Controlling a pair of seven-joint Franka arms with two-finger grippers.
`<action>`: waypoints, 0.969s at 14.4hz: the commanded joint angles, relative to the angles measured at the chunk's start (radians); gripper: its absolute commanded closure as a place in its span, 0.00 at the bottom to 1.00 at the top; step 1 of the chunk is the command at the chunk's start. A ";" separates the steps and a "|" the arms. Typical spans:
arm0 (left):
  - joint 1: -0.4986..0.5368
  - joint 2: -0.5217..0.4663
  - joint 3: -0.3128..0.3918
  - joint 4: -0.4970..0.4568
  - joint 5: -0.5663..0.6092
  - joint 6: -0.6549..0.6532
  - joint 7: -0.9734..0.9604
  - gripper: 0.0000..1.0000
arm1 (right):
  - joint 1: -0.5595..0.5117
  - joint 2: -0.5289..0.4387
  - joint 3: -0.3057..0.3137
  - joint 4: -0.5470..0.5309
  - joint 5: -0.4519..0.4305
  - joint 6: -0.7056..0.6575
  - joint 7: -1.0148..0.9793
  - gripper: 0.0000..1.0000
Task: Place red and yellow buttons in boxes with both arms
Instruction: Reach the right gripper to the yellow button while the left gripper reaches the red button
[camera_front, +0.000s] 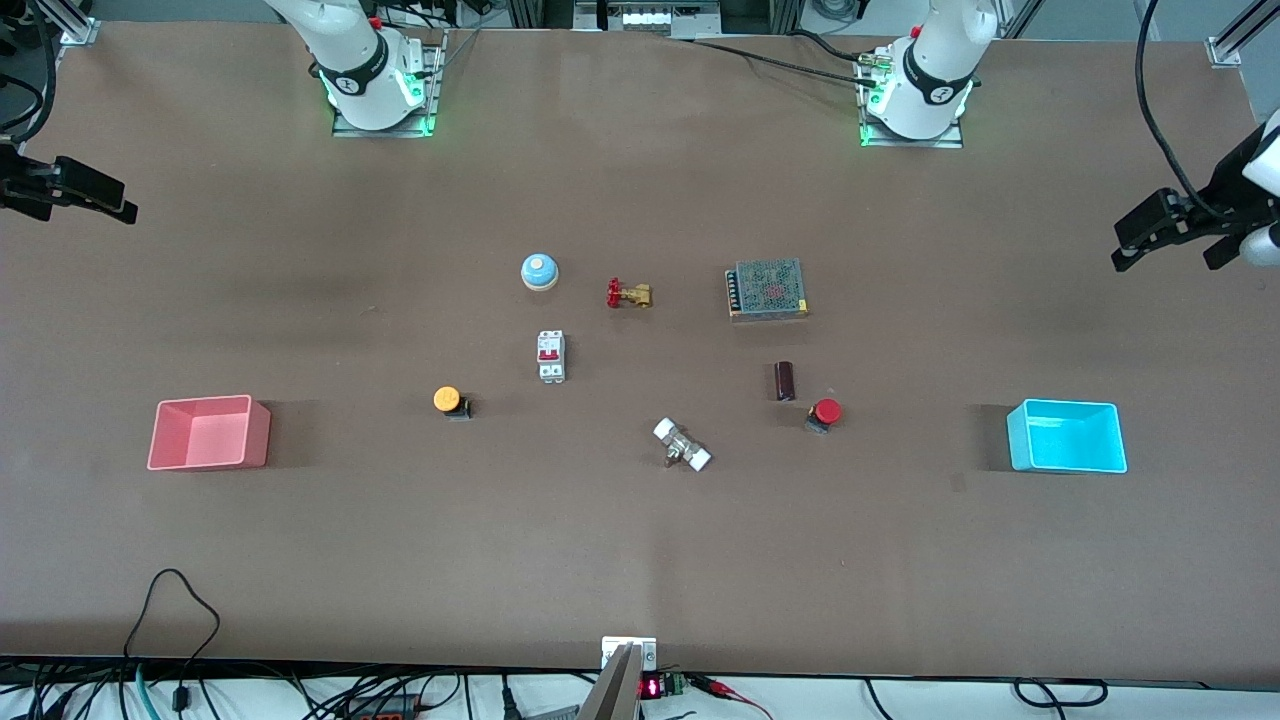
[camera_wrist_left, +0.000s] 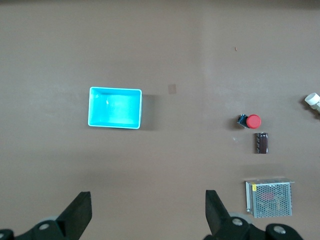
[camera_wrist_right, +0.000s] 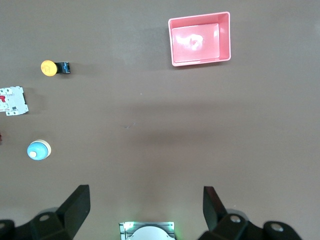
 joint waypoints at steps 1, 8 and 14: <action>0.026 -0.015 -0.030 -0.028 0.007 0.018 0.018 0.00 | -0.006 -0.042 0.003 -0.037 0.000 -0.006 -0.014 0.00; 0.010 0.032 -0.055 -0.021 0.002 -0.002 -0.019 0.00 | -0.003 0.008 0.007 -0.037 -0.003 0.032 -0.016 0.00; -0.002 0.225 -0.187 -0.008 -0.033 0.153 -0.258 0.00 | 0.095 0.258 0.007 -0.039 0.011 0.243 0.003 0.00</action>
